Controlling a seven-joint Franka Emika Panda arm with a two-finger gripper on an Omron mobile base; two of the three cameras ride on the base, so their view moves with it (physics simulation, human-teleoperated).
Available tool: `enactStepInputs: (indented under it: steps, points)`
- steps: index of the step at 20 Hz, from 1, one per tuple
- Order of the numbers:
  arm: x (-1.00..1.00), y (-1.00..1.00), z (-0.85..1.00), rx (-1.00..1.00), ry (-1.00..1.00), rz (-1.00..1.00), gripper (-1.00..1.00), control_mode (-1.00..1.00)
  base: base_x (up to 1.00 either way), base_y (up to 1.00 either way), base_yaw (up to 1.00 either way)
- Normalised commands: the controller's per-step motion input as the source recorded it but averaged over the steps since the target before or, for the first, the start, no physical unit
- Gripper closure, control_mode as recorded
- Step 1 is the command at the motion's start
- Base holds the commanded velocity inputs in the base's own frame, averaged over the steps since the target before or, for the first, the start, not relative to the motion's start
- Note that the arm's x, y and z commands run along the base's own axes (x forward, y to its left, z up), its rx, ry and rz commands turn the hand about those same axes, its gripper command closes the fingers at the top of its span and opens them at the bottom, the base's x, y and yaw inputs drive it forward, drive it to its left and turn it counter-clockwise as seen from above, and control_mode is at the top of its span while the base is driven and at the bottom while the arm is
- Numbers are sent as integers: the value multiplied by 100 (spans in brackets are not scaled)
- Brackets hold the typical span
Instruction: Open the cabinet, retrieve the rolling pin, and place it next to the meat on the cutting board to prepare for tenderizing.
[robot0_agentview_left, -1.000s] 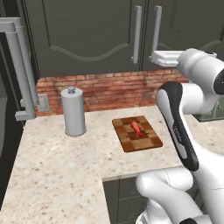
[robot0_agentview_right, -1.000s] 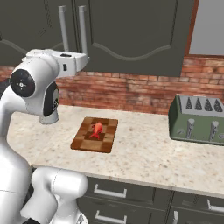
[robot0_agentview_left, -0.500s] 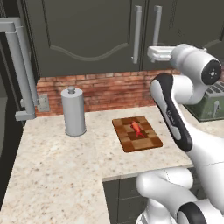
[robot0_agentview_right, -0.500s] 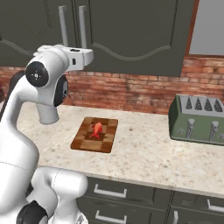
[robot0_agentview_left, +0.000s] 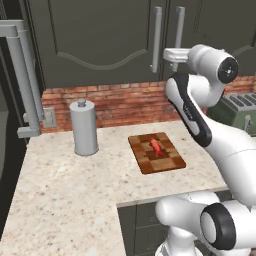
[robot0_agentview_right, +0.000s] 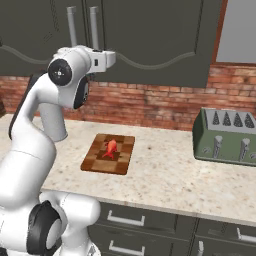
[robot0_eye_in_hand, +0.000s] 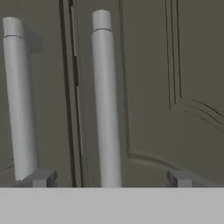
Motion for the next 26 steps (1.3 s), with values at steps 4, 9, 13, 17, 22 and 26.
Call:
enactStepInputs:
  steps: [4, 9, 13, 17, 22, 26]
  points:
    - [65, 0, 0, 0, 8, 0, -100, -100, 0, 0, 0]
    - [66, 0, 0, 0, 8, 0, -100, -100, 0, 0, 0]
    - [70, 0, 0, 0, 11, 0, -100, -100, 0, 0, 0]
    - [62, 0, 0, 0, 13, 0, 100, -100, 0, 0, 0]
    - [6, 2, -2, 0, 4, 0, 100, -100, 0, 0, 0]
    - [30, 5, -3, 0, 2, 2, 100, -100, 0, 0, 0]
